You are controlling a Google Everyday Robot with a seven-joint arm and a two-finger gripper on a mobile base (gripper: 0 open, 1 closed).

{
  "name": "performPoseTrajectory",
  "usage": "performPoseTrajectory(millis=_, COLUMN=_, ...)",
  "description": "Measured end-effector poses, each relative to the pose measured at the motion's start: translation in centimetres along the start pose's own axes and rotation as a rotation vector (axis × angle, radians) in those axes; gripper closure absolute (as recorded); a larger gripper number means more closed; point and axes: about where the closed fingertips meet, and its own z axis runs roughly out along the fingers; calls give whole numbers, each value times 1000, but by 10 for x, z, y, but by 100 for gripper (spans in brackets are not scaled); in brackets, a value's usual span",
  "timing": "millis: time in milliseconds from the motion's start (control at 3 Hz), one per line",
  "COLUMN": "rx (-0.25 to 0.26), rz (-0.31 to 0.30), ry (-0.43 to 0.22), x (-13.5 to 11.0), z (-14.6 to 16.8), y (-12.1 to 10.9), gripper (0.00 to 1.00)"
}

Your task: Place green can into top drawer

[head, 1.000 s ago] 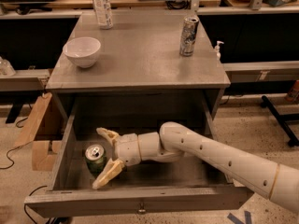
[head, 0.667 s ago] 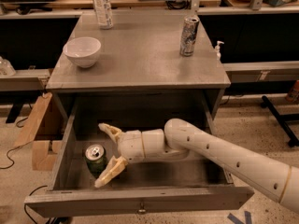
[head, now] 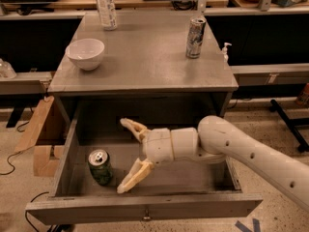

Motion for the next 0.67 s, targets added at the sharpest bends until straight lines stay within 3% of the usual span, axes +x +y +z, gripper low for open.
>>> performPoseTrajectory(millis=333, rx=93, rz=-30, ry=27, x=-31, z=-54, y=-17, gripper=0)
performPoseTrajectory(millis=667, rx=238, rz=-73, ry=37, x=-69, z=-104, y=-33, gripper=0)
